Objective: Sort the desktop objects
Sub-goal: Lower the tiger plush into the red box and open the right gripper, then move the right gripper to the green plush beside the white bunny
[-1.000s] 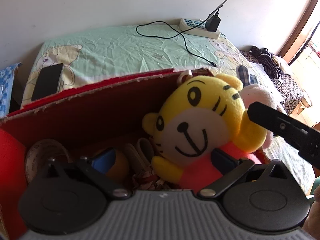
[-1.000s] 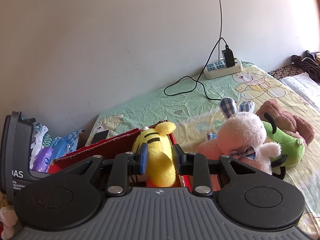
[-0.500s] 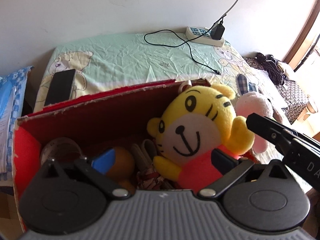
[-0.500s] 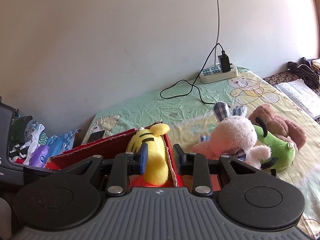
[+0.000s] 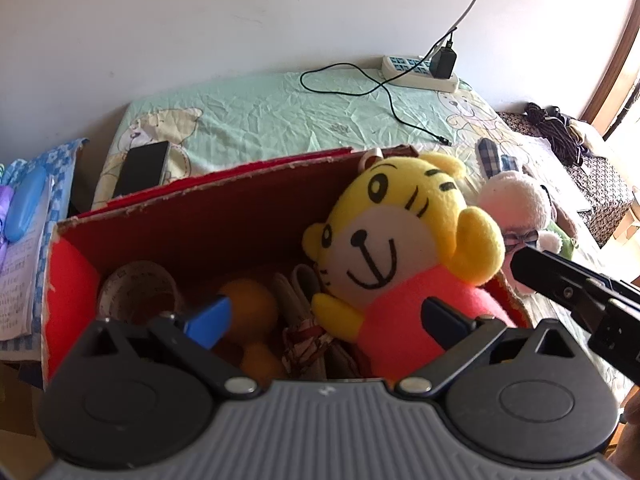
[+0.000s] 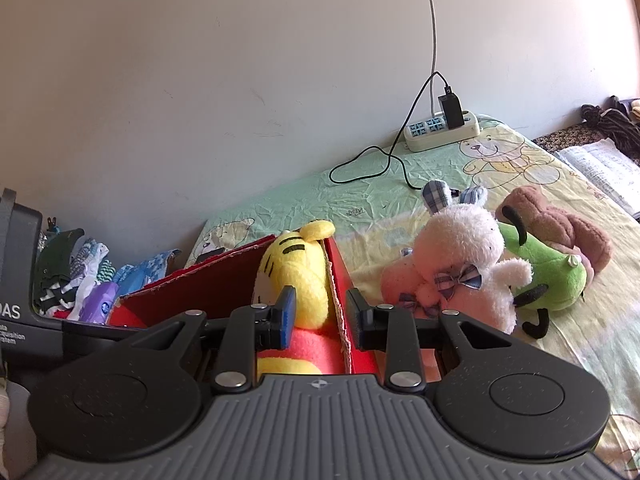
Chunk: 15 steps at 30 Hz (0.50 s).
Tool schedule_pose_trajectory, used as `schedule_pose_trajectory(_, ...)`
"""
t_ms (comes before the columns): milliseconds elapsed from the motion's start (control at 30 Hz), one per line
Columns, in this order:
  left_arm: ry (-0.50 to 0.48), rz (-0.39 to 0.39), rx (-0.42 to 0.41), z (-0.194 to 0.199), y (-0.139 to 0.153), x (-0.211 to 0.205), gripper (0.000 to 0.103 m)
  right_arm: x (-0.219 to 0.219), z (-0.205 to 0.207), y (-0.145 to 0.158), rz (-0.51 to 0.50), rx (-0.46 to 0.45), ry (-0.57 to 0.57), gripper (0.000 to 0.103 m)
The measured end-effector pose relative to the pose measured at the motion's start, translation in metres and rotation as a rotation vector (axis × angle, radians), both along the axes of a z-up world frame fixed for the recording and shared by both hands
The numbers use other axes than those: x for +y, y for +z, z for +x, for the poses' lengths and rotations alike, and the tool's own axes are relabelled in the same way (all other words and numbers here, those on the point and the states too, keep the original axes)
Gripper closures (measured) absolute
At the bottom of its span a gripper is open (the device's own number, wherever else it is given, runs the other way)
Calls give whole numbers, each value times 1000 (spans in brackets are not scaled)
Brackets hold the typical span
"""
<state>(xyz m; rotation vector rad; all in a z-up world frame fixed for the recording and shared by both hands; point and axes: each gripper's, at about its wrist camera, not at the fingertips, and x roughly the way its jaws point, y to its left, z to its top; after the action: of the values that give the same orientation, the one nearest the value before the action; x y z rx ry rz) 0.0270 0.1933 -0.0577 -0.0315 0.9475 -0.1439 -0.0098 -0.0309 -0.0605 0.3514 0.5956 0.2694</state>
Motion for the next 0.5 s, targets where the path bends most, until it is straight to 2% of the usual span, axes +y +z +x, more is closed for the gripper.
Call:
schedule_pose_trajectory(167, 26, -39, -13, -8, 7, 0, 16, -22, -1, -8, 123, 0, 44, 72)
schedule_pose_trajectory(367, 71, -62, -95, -23, 29, -16, 15, -59, 11, -11, 247, 12, 99, 72)
schedule_pose_trajectory(500, 82, -70, -137, -27, 42, -42, 14, -84, 23, -10, 258, 23, 125, 72)
